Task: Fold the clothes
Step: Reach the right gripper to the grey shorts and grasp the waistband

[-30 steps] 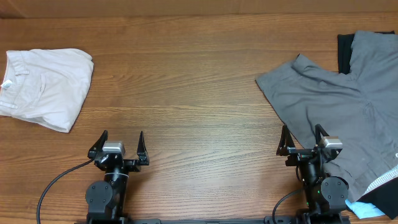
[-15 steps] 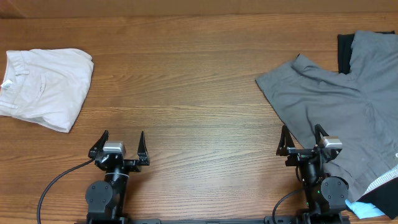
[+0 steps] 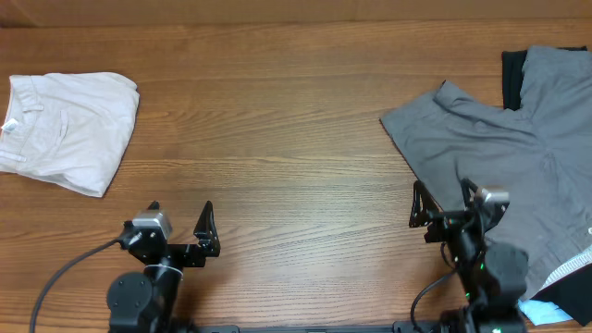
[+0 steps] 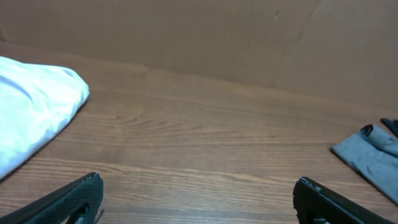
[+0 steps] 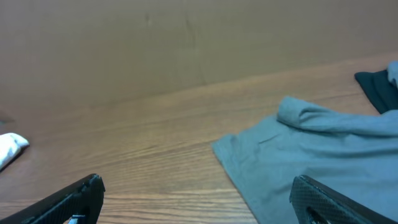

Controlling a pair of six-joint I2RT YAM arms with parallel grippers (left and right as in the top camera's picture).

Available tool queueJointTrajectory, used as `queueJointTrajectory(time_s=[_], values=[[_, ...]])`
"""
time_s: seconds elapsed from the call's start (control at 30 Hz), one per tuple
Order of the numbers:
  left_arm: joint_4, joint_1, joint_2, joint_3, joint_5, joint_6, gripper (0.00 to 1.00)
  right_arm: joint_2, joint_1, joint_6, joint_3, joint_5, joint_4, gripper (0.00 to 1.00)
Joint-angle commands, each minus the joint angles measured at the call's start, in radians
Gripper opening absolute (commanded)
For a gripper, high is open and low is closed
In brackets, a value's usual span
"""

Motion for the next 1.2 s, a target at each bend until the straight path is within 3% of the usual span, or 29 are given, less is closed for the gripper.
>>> queueJointTrajectory(time_s=[0.0, 0.33, 0.5, 0.67, 0.7, 0.97, 1.03, 1.07, 1.1, 1.13, 1.17], values=[[-0.063, 0.004, 0.137, 0.122, 0.011, -0.026, 1.0, 0.169, -0.004, 0.004, 0.168, -0.019, -0.057, 1.0], [-0.299, 0.004, 0.644, 0.461, 0.01, -0.006, 1.0, 0.859, -0.004, -0.059, 0.664, -0.018, -0.387, 1.0], [-0.332, 0.004, 0.859, 0.509, 0.012, -0.012, 1.0, 1.098, -0.004, -0.098, 0.719, -0.018, -0.24, 1.0], [-0.332, 0.004, 0.972, 0.509, 0.019, -0.011, 1.0, 1.293, 0.0, -0.177, 0.719, 0.001, -0.141, 0.91], [-0.327, 0.004, 1.007, 0.509, 0.02, -0.011, 1.0, 1.376, 0.006, -0.198, 0.719, 0.028, -0.123, 0.83], [-0.301, 0.004, 1.032, 0.509, 0.019, -0.011, 1.0, 1.558, 0.009, -0.186, 0.719, 0.132, -0.052, 0.72], [-0.297, 0.004, 1.032, 0.509, 0.019, -0.011, 1.0, 1.562, 0.009, -0.186, 0.718, 0.132, -0.054, 0.52], [-0.297, 0.004, 1.032, 0.509, 0.019, -0.011, 1.0, 1.562, 0.009, -0.186, 0.718, 0.132, -0.055, 0.24], [-0.297, 0.004, 1.032, 0.509, 0.019, -0.011, 1.0, 1.562, 0.009, -0.183, 0.719, 0.132, -0.055, 0.11], [-0.298, 0.004, 1.032, 0.509, 0.019, -0.011, 1.0, 1.562, 0.009, -0.168, 0.719, 0.132, -0.06, 0.04], [-0.298, 0.004, 1.032, 0.509, 0.019, -0.011, 1.0, 1.559, 0.01, -0.14, 0.722, 0.131, -0.066, 0.04]])
